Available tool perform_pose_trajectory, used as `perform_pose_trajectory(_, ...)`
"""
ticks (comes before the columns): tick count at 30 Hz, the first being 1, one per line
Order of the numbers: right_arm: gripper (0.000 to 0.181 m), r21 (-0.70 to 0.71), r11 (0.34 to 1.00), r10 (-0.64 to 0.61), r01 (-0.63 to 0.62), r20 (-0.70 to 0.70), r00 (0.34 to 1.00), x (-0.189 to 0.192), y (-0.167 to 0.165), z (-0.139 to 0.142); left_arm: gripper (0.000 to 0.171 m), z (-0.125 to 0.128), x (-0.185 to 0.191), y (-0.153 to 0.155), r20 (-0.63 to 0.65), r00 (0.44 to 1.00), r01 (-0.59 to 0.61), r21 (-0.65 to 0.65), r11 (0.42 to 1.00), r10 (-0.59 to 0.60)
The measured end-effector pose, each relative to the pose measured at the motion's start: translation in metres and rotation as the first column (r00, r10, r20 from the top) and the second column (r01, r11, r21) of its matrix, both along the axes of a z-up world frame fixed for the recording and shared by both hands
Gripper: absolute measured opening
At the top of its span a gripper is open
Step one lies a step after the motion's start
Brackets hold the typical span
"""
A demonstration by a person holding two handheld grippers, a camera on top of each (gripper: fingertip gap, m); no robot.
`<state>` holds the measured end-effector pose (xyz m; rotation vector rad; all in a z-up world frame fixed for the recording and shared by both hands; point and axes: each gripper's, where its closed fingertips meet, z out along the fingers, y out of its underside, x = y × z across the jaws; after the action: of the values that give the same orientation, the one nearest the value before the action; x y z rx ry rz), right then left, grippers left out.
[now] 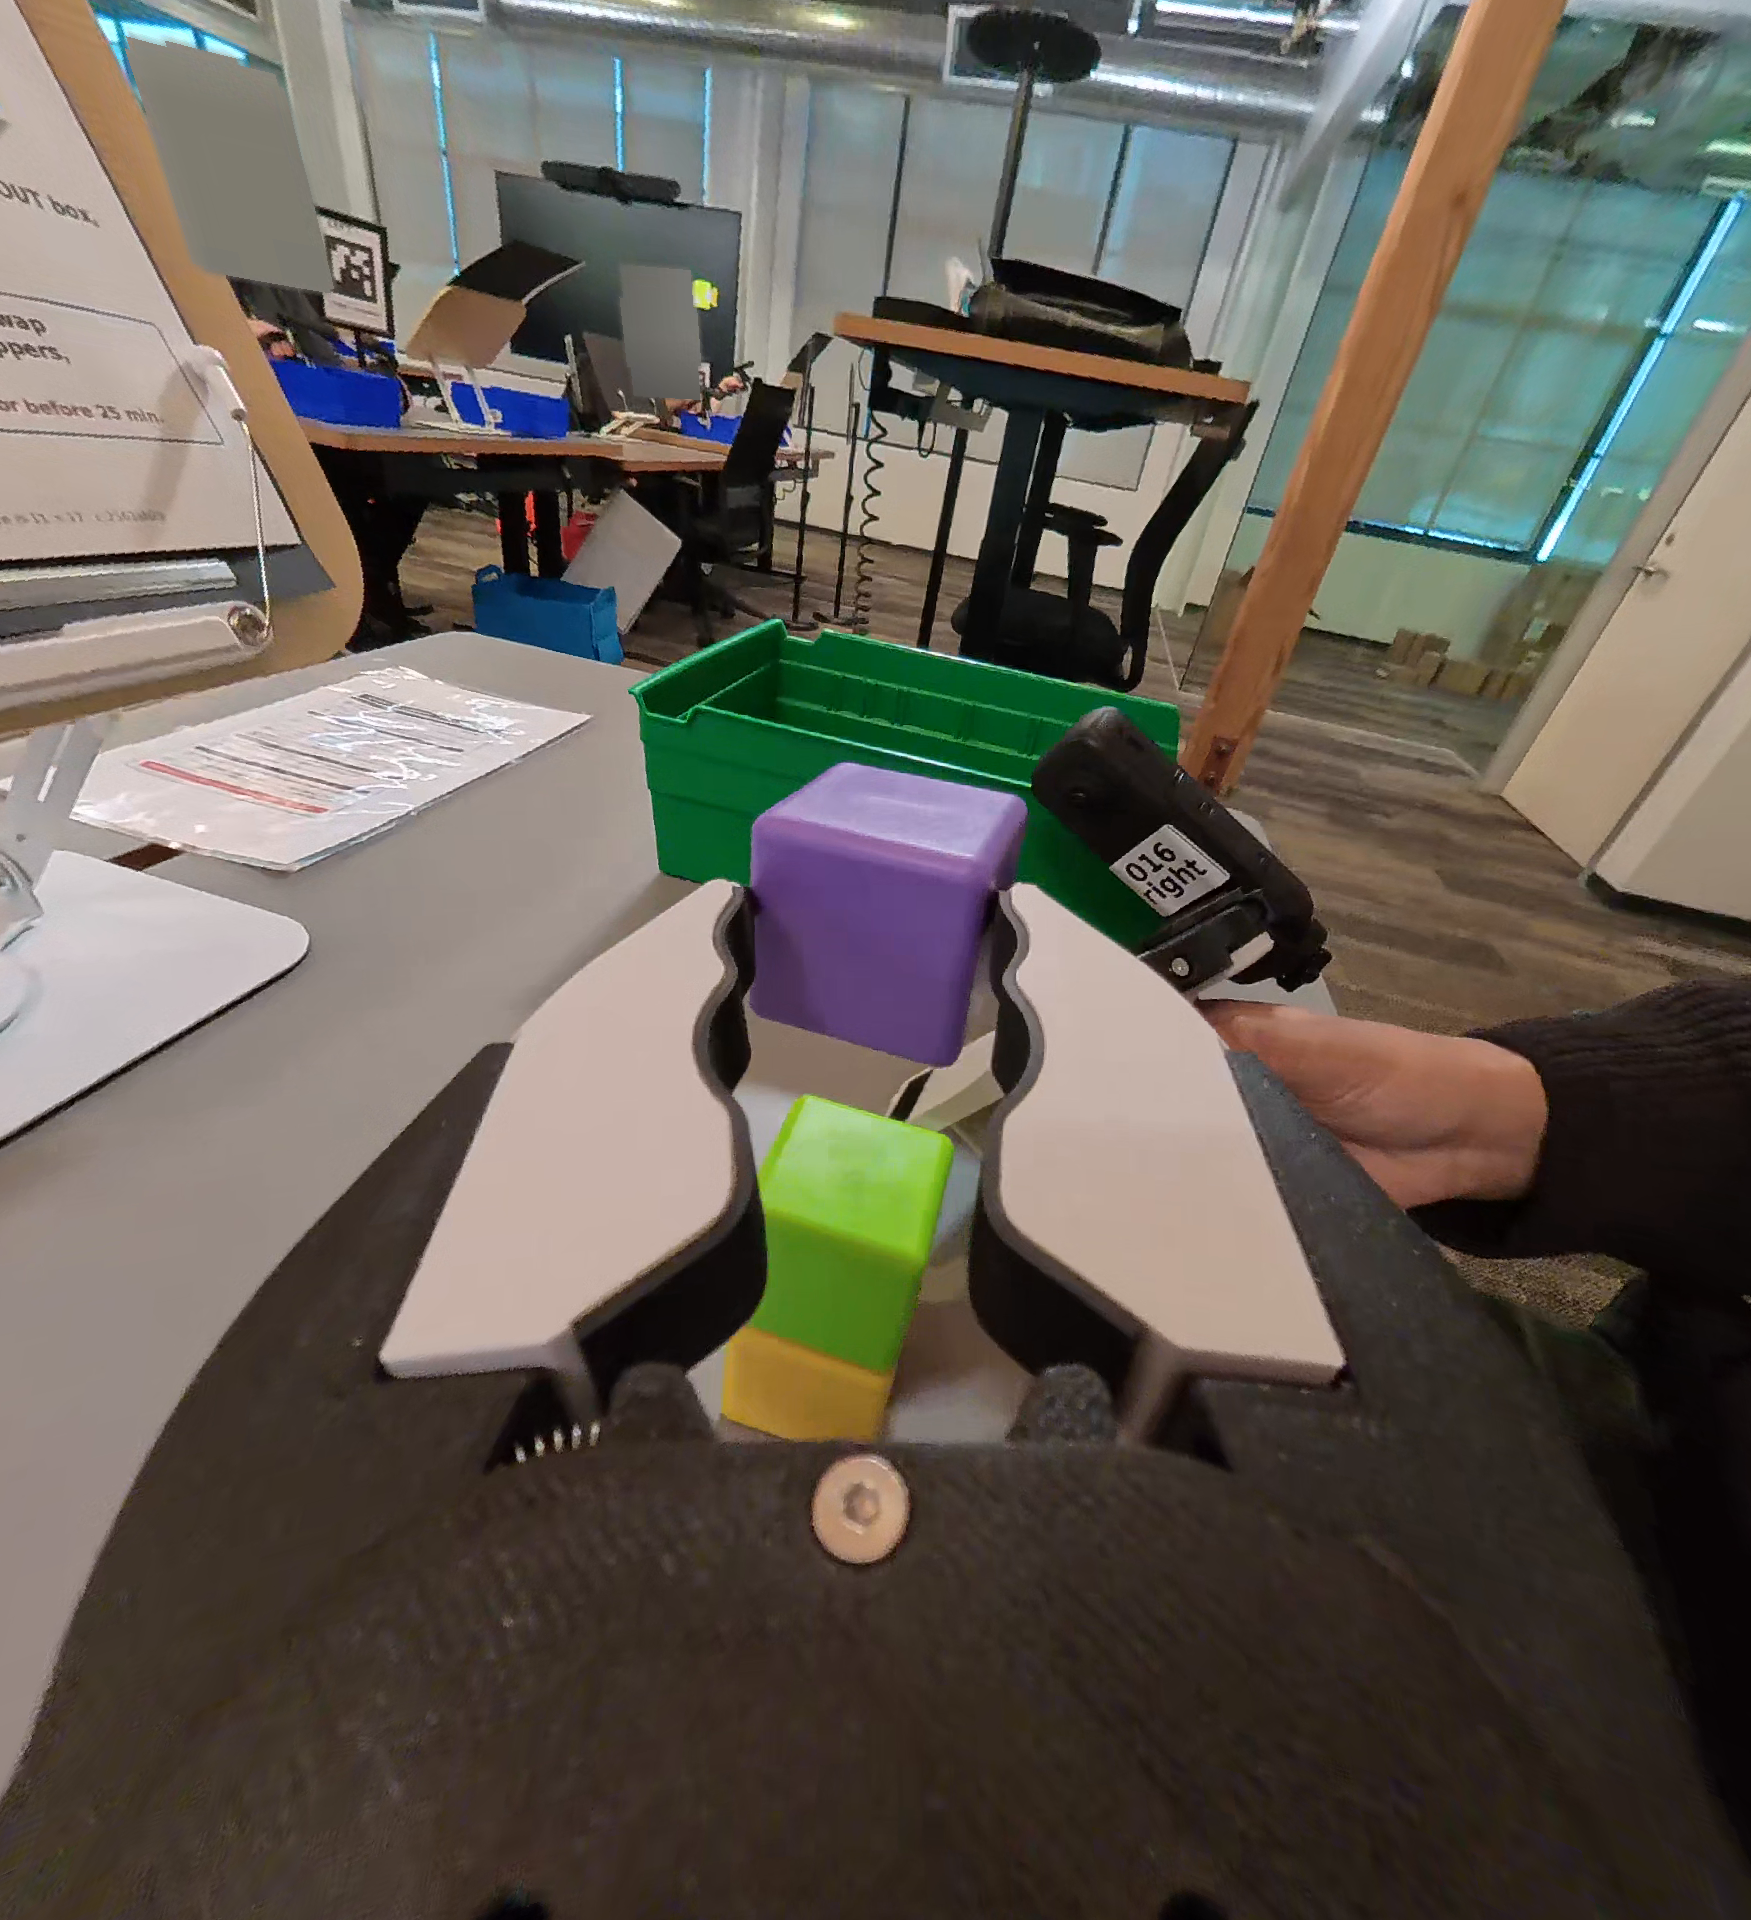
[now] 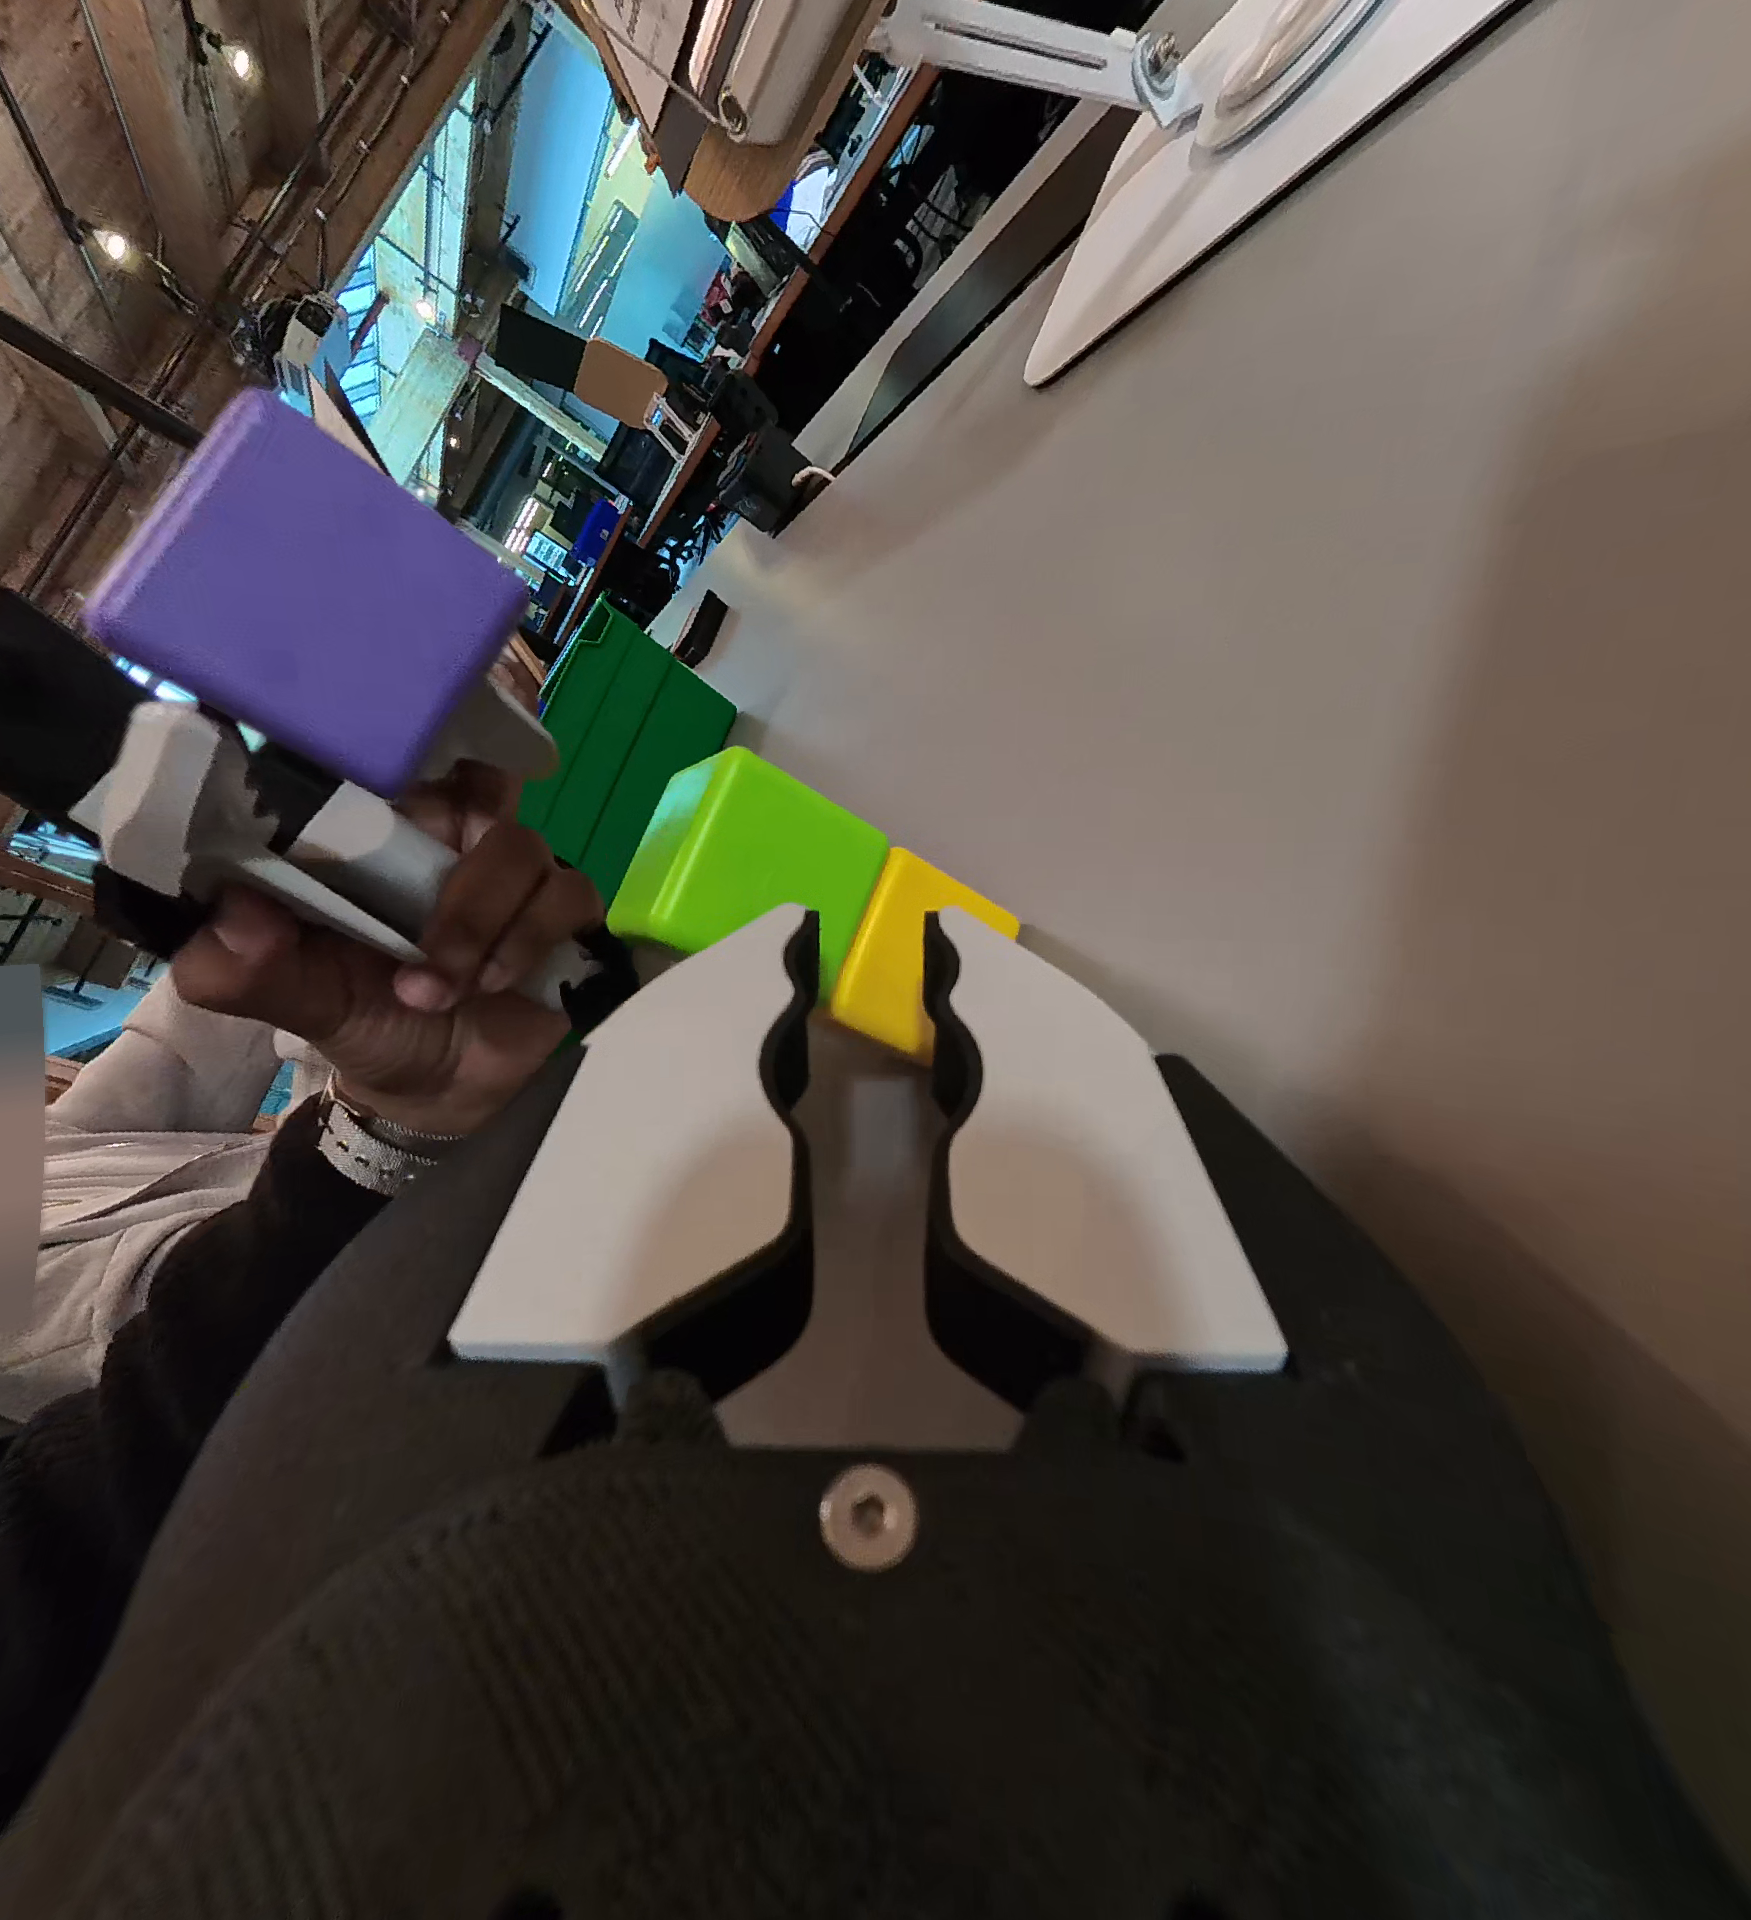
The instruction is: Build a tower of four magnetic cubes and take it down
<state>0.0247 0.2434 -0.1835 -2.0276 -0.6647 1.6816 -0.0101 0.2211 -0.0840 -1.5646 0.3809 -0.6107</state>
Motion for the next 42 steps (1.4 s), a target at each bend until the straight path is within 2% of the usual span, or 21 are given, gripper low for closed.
perform_pose_trajectory(4,0.019,-0.011,1.0,0.0,0.0,-0.005,1.0,0.0,0.001,0.0,0.045,-0.009,-0.008,-0.001,0.011,0.999,-0.045,-0.013,0.999,0.045)
perform_pose_trajectory(10,0.019,-0.006,1.0,0.005,-0.005,-0.003,1.0,-0.001,-0.001,0.0,0.045,-0.01,-0.012,0.0,0.099,0.993,-0.07,-0.012,0.997,0.071)
perform_pose_trajectory(15,0.019,-0.016,1.0,0.002,-0.002,-0.008,1.0,-0.001,0.0,0.0,0.044,-0.021,-0.004,0.001,0.07,0.995,-0.064,-0.033,0.997,0.067)
perform_pose_trajectory(37,0.019,-0.022,1.0,0.002,-0.003,-0.011,1.0,-0.001,0.0,0.0,0.043,-0.033,-0.002,0.001,0.063,0.994,-0.087,-0.054,0.995,0.09)
perform_pose_trajectory(38,0.019,-0.023,1.0,0.002,-0.002,-0.011,1.0,-0.001,0.0,0.0,0.041,-0.036,-0.001,0.001,0.049,0.995,-0.087,-0.061,0.994,0.09)
perform_pose_trajectory(39,0.019,-0.023,1.0,0.003,-0.003,-0.011,1.0,-0.001,0.0,0.0,0.012,-0.038,0.0,-0.001,0.032,0.997,-0.075,-0.049,0.996,0.077)
perform_pose_trajectory(40,0.019,-0.023,1.0,0.003,-0.004,-0.01,1.0,-0.001,0.0,0.0,0.0,-0.037,-0.003,-0.001,0.029,0.995,-0.1,-0.024,0.995,0.101)
perform_pose_trajectory(42,0.019,-0.022,1.0,0.004,-0.004,-0.01,1.0,-0.001,0.0,0.001,0.0,-0.033,-0.01,0.0,0.042,0.988,-0.151,-0.003,0.988,0.151)
